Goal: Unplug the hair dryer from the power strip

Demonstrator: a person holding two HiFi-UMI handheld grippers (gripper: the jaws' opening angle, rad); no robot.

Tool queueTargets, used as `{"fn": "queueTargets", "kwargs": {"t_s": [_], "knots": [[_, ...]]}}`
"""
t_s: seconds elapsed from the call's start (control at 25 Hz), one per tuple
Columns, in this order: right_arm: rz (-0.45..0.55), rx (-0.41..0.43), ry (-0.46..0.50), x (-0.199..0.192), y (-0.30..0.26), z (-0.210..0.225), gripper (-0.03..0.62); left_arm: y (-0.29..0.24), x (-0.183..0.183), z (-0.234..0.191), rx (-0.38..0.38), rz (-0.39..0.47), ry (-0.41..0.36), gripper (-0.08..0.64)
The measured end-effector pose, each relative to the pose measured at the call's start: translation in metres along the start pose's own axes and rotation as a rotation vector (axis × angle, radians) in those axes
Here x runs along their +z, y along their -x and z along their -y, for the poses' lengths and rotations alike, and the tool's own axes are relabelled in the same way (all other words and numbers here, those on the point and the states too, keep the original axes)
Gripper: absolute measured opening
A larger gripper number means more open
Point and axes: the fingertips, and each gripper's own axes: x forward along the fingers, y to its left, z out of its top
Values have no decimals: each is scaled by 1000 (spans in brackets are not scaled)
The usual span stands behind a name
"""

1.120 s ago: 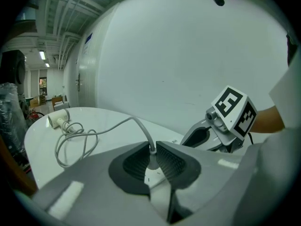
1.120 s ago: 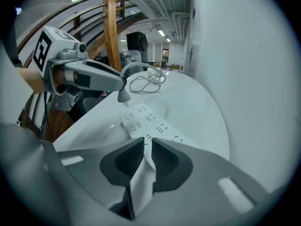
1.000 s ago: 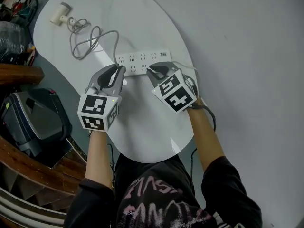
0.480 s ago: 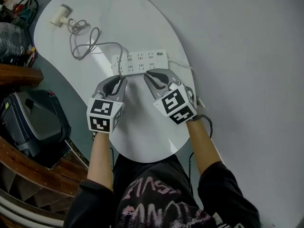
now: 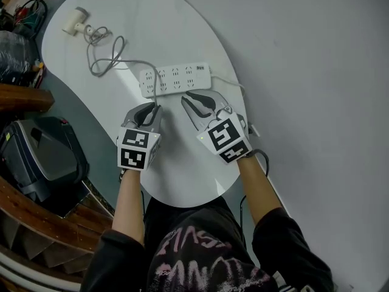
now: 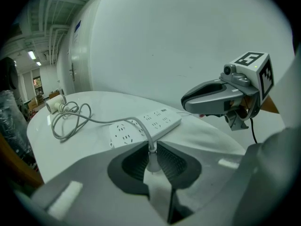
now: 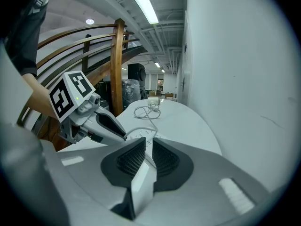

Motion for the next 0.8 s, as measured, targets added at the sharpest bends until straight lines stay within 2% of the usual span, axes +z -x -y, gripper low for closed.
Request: {"fn": "queueTargets", "kwargs": {"t_s": [0.28, 0.56, 0.8], "knots": [[29, -13, -18, 6, 7, 2, 63, 5, 5, 4, -22, 25, 1, 104], [53, -23, -20, 10, 15, 2, 63, 15, 10, 5, 7, 62, 13, 104], [90, -38, -31, 20, 29, 2, 51, 32, 31, 9, 33, 118, 13, 76]]}}
